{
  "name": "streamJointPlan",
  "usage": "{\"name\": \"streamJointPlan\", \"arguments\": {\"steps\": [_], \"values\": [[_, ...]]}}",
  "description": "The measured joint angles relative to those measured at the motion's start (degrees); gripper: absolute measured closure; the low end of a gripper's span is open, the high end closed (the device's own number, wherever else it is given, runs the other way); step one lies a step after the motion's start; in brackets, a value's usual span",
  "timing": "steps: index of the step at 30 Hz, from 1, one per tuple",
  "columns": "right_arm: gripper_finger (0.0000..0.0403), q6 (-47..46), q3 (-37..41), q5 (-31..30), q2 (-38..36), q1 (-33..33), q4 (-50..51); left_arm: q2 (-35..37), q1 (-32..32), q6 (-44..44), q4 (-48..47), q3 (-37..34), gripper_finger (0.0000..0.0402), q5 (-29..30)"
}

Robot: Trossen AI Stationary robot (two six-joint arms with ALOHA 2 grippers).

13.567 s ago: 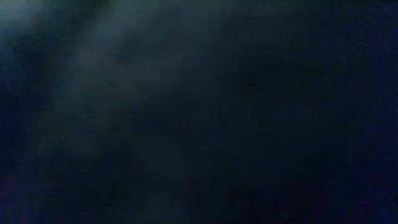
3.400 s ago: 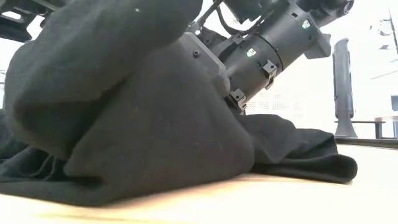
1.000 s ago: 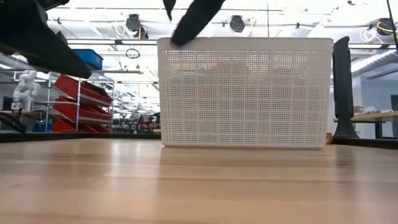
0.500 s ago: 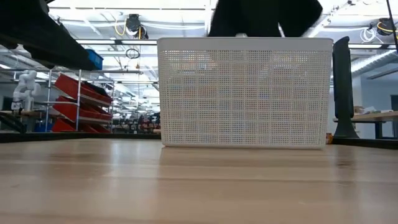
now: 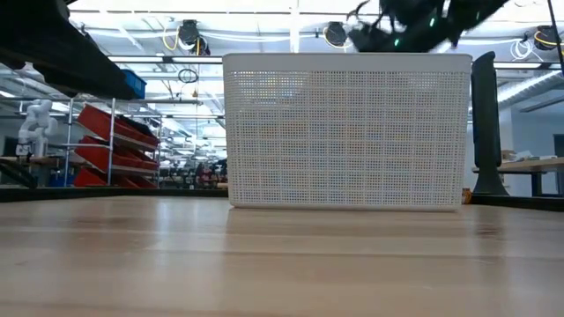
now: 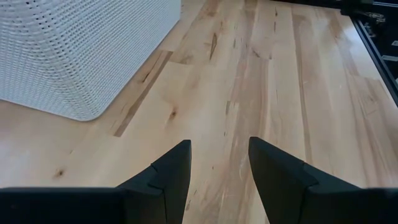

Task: Sort clothes
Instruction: Put the black jacket into the laundry organizer bin

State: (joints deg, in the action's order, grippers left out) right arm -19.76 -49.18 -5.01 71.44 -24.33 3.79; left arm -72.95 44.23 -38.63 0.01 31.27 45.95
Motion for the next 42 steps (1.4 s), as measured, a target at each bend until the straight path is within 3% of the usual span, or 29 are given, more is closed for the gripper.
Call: {"name": "streamJointPlan", "arguments": {"steps": [5, 12, 19, 27, 31, 36, 42], "values": [[0.0325, -2.1, 4.7, 5.1, 7.4, -1.3, -12.3, 0.0, 0.0, 0.0, 0.0, 0.0, 0.0230, 0.0], [0.0325, -2.0, 4.3, 5.4, 14.0, -1.3, -12.7, 0.0, 0.0, 0.0, -0.1, 0.0, 0.0230, 0.0], [0.0318, 0.3, 4.2, 5.2, 12.7, -1.2, -11.0, 0.0, 0.0, 0.0, -0.2, 0.0, 0.0230, -0.1], [0.0136, 1.3, 1.8, 5.0, 6.1, -1.1, -7.2, 0.0, 0.0, 0.0, -0.2, 0.0, 0.0230, -0.5], [0.0068, 1.8, 1.1, 5.2, 3.3, -1.1, -5.3, 0.0, 0.0, 0.0, -0.1, 0.0, 0.0230, -0.6], [0.0022, 2.5, 1.1, 5.4, 0.3, -1.1, -4.1, 0.0, 0.0, 0.0, -0.1, 0.0, 0.0230, -0.7], [0.0005, 3.2, 1.0, 5.4, -3.0, -1.1, -5.5, 0.0, 0.0, 0.0, -0.1, 0.0, 0.0230, -0.7]]}}
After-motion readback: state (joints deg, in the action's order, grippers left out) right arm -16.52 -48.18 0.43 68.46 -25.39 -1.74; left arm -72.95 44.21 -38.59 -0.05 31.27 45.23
